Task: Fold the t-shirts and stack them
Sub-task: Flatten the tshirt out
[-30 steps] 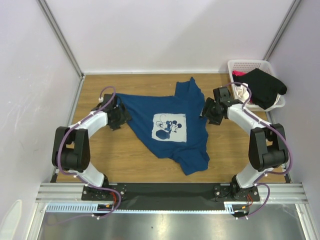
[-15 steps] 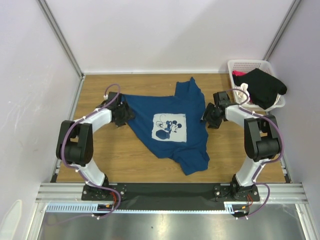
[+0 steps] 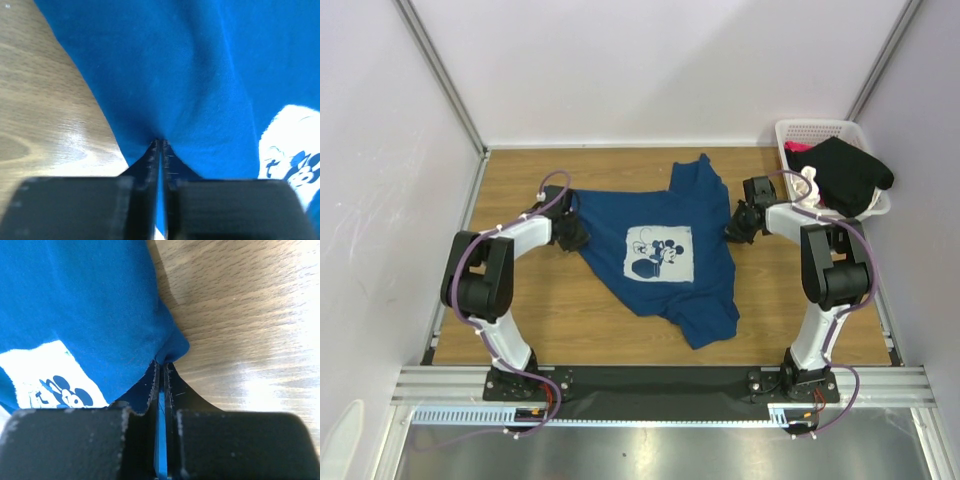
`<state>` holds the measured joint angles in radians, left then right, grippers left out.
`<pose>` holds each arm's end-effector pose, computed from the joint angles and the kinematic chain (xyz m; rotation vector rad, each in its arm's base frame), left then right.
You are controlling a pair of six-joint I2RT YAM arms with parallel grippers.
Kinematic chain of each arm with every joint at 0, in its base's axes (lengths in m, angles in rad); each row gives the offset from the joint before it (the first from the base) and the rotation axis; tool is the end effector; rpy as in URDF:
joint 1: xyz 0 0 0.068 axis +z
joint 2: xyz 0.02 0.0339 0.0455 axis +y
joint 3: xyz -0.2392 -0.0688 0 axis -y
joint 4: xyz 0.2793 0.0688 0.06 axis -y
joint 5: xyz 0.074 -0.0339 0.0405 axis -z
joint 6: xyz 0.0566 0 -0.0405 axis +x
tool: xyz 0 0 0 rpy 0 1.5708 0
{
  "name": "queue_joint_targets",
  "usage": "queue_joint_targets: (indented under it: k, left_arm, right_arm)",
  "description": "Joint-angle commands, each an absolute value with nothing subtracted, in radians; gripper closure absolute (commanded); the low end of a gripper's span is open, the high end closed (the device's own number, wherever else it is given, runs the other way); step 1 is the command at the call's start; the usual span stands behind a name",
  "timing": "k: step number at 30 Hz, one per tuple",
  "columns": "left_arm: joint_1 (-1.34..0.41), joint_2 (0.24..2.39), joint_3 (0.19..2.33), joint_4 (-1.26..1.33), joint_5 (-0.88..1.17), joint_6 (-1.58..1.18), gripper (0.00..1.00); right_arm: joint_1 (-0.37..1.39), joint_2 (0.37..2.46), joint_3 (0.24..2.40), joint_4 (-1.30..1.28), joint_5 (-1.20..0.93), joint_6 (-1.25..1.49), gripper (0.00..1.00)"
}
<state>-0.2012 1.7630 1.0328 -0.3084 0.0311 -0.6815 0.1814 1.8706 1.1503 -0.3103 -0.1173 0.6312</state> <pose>0.3720 -0.0777 0.0942 -0.6199 2.5788 -0.3461 0.3992 0.0800 0.0912 0.5505 2.6003 0.4341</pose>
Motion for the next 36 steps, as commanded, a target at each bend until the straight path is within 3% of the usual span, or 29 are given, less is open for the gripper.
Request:
queue_joint_targets:
  k: [1, 6, 13, 18, 21, 22, 24, 27, 30, 36]
  left_arm:
    - [-0.218, 1.775, 1.078, -0.316, 0.035, -0.686, 1.00]
    - [-0.230, 1.700, 1.063, -0.403, 0.009, -0.675, 1.00]
    - [-0.241, 1.384, 0.942, -0.655, -0.087, -0.687, 1.00]
    - [-0.245, 1.218, 0.882, -0.785, -0.043, -0.675, 1.00]
    - [-0.245, 1.209, 0.902, -0.807, -0.022, -0.634, 0.90]
    - [-0.245, 1.216, 0.920, -0.840, -0.021, -0.624, 0.75]
    - [-0.244, 1.251, 0.994, -0.860, -0.055, -0.580, 0.53]
    - [-0.224, 1.290, 1.112, -0.844, -0.095, -0.514, 0.37]
    - [-0.166, 1.379, 1.219, -0.760, -0.031, -0.445, 0.35]
    - [-0.040, 1.561, 1.336, -0.528, 0.176, -0.403, 0.34]
  right_arm:
    - [0.184, 1.840, 1.189, -0.346, -0.075, 0.598, 1.00]
    - [0.186, 1.688, 1.141, -0.446, -0.041, 0.571, 1.00]
    - [0.176, 1.434, 0.957, -0.636, -0.037, 0.583, 1.00]
    - [0.163, 1.342, 0.830, -0.719, -0.035, 0.600, 0.99]
    - [0.108, 1.327, 0.819, -0.736, -0.066, 0.565, 0.76]
    - [0.092, 1.328, 0.846, -0.745, -0.074, 0.549, 0.55]
    - [0.049, 1.341, 0.902, -0.770, -0.100, 0.514, 0.34]
    - [0.031, 1.390, 1.067, -0.814, -0.086, 0.442, 0.30]
    - [0.031, 1.445, 1.225, -0.786, -0.063, 0.384, 0.28]
    - [0.012, 1.616, 1.314, -0.546, -0.089, 0.325, 0.27]
